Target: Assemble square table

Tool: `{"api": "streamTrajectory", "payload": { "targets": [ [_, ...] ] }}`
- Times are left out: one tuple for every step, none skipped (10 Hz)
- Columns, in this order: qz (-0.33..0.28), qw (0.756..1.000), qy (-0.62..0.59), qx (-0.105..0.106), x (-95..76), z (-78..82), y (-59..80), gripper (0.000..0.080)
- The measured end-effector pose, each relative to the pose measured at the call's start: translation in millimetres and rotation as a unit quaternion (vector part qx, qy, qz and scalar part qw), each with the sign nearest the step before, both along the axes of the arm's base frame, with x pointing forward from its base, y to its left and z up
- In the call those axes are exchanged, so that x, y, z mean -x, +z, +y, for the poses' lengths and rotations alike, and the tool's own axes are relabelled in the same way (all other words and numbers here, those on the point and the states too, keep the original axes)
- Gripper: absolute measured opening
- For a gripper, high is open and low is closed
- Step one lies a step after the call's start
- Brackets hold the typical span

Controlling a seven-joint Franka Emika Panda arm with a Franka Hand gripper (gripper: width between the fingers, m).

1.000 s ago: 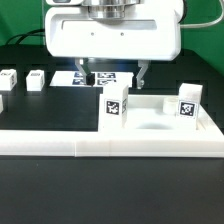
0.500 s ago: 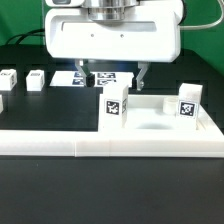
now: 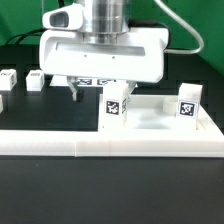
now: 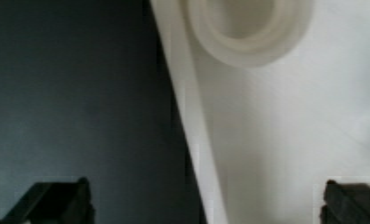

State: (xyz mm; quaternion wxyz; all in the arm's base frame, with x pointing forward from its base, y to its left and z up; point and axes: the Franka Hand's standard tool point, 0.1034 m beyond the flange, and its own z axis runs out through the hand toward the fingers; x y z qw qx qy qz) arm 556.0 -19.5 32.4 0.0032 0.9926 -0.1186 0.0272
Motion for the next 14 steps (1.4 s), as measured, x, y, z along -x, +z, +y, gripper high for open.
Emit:
{"api": "streamTrajectory", "payload": {
  "targets": [
    [0.001,1.0,0.001,0.001,0.8,1.7,-5.3,0.0649],
    [0.001,1.0,0.004,0.001,0.7,4.4,-7.2,0.0649],
    [0.002,1.0,0.009,0.002,1.5,2.2,-8.6,0.0649],
    [0.002,1.0,0.014,-0.001,2.4,-4.0,-9.4,0.0649],
    [0.001,1.0,0.016,-0.008,3.0,-8.8,-9.9,0.0649],
    [0.005,1.0,0.021,-0.014,4.2,-10.1,-8.7,0.0649],
    [0.01,1.0,0.023,-0.019,5.1,-10.9,-4.6,0.0649],
    [0.018,0.999,0.025,-0.025,6.3,-10.4,-2.0,0.0649],
    [0.022,0.999,0.026,-0.027,5.7,-9.3,-1.7,0.0649],
    [0.028,0.999,0.027,-0.03,4.7,-8.8,-2.2,0.0649],
    [0.028,0.999,0.026,-0.03,2.8,-11.2,-3.8,0.0649],
    [0.03,0.999,0.026,-0.028,2.3,-11.8,-7.8,0.0649],
    [0.031,0.999,0.026,-0.027,2.0,-13.4,-12.5,0.0649],
    [0.034,0.999,0.023,-0.026,2.5,-15.8,-16.5,0.0649]
  ]
}}
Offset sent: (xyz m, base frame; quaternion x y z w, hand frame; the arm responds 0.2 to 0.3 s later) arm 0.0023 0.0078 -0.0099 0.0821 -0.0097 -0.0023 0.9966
